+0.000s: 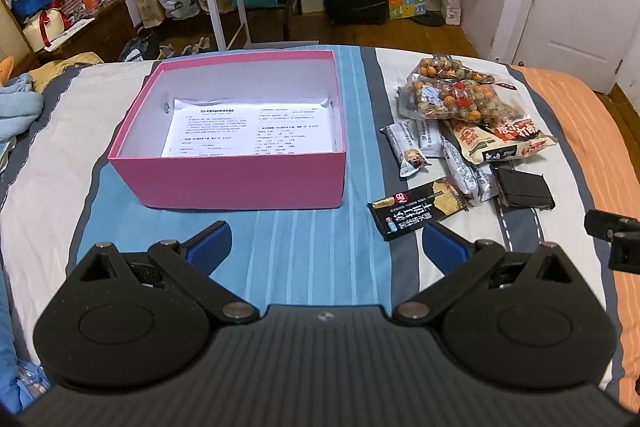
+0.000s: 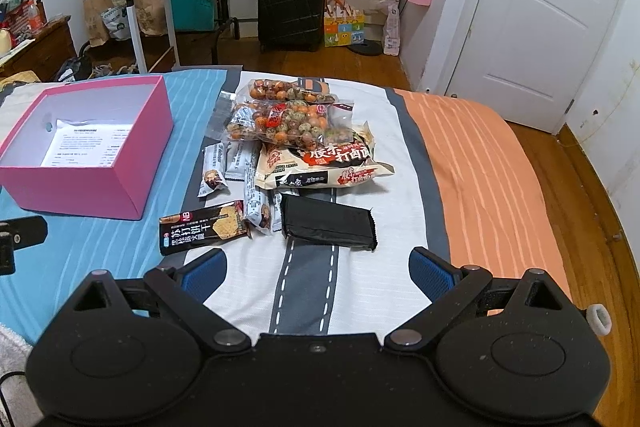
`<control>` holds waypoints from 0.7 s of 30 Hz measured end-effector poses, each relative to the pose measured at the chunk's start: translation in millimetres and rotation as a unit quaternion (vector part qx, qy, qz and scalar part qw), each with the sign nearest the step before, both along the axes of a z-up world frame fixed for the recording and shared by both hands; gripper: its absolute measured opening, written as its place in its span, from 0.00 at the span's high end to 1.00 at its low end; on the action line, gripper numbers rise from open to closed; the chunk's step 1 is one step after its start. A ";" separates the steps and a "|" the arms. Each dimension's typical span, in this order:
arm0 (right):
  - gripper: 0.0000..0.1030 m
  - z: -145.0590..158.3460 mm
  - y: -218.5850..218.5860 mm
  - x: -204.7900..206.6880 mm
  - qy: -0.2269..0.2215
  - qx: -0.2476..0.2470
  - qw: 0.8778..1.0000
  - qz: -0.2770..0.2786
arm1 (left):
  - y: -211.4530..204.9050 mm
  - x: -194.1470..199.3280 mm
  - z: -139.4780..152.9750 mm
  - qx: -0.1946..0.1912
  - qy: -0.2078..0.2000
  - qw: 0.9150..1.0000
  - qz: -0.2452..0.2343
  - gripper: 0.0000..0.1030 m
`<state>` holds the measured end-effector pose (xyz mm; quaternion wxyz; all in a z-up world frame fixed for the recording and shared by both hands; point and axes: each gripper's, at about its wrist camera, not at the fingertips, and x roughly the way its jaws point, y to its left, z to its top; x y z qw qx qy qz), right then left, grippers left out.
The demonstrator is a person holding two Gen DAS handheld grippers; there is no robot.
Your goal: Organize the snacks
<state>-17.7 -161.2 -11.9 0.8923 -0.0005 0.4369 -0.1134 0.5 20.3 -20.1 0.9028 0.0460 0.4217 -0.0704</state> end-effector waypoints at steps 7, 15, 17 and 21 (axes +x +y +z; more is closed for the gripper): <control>0.04 1.0 -0.2 -2.2 -0.003 0.001 1.000 0.008 | -2.7 -0.9 1.3 -0.003 -0.001 1.000 -0.010 0.00; 0.03 1.7 -9.8 -3.4 -0.020 0.046 0.997 0.066 | -9.6 2.9 -3.4 0.000 0.006 1.000 -0.026 0.00; 0.03 0.9 -12.3 -3.8 -0.032 0.050 0.994 0.090 | -13.9 8.0 -4.7 0.004 0.009 0.999 -0.034 0.00; 0.03 -3.4 -26.5 -4.8 -0.085 0.066 0.986 0.127 | -21.7 12.7 -5.4 0.023 -0.026 0.999 -0.022 0.00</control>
